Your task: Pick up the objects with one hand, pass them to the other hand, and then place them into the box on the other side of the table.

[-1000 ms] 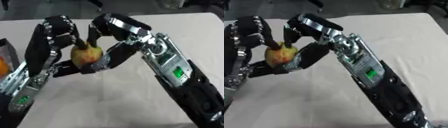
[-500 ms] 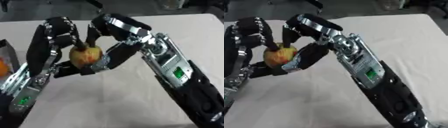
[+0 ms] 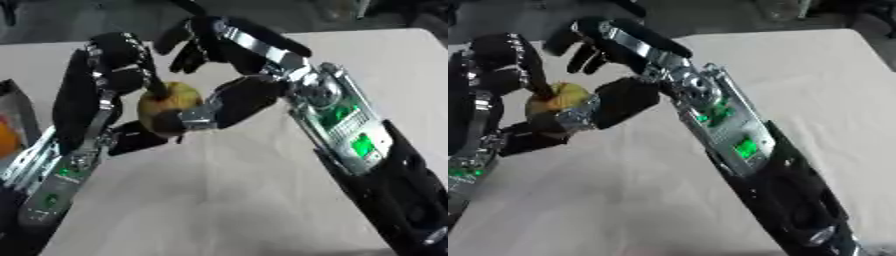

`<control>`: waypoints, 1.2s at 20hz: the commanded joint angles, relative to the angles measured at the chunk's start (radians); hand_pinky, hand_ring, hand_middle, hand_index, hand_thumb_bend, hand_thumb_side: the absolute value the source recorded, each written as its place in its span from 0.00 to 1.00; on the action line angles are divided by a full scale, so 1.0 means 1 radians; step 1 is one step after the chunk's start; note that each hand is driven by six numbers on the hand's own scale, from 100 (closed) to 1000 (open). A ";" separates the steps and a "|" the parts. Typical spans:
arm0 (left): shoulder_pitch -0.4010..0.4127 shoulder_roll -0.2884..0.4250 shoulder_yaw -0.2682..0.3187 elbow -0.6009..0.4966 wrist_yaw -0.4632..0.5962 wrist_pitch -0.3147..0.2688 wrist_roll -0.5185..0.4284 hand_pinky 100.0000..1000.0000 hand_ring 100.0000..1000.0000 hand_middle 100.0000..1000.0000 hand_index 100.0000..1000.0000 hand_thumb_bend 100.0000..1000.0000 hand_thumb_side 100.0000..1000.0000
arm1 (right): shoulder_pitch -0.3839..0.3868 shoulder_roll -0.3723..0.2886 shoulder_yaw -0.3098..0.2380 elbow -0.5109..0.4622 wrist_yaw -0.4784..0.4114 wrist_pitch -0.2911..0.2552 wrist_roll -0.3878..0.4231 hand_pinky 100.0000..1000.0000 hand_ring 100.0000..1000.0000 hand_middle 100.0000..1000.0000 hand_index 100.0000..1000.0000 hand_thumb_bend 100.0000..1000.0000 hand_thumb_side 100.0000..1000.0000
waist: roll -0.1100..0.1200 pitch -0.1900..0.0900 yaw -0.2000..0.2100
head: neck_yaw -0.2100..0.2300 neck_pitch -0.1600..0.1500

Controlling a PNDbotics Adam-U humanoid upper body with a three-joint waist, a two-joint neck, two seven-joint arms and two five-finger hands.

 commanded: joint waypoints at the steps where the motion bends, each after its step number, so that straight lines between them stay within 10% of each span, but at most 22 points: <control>1: -0.015 0.015 0.013 -0.021 -0.002 0.002 0.012 0.29 0.21 0.18 0.26 0.48 0.00 | -0.016 -0.013 -0.014 -0.025 0.028 -0.001 -0.021 0.72 0.70 0.74 0.78 0.66 0.25 | -0.002 0.002 0.000 | -0.003 -0.012; 10: -0.008 0.021 0.023 -0.024 -0.004 0.012 0.031 0.28 0.21 0.18 0.25 0.48 0.00 | -0.016 -0.014 -0.021 -0.040 0.035 0.004 -0.042 0.73 0.71 0.75 0.79 0.66 0.23 | -0.001 0.002 0.001 | -0.001 -0.008; 14: 0.001 0.033 0.037 -0.025 -0.004 0.023 0.035 0.29 0.21 0.18 0.26 0.49 0.00 | -0.020 -0.022 -0.039 -0.051 -0.016 0.013 -0.086 0.75 0.73 0.77 0.78 0.48 0.05 | -0.001 -0.001 0.001 | 0.002 -0.003; 24: 0.020 0.072 0.075 0.000 0.031 0.064 0.036 0.29 0.21 0.18 0.25 0.49 0.00 | -0.035 -0.109 -0.179 -0.039 -0.202 0.004 -0.238 0.75 0.74 0.78 0.79 0.52 0.00 | -0.005 -0.014 -0.004 | 0.050 0.028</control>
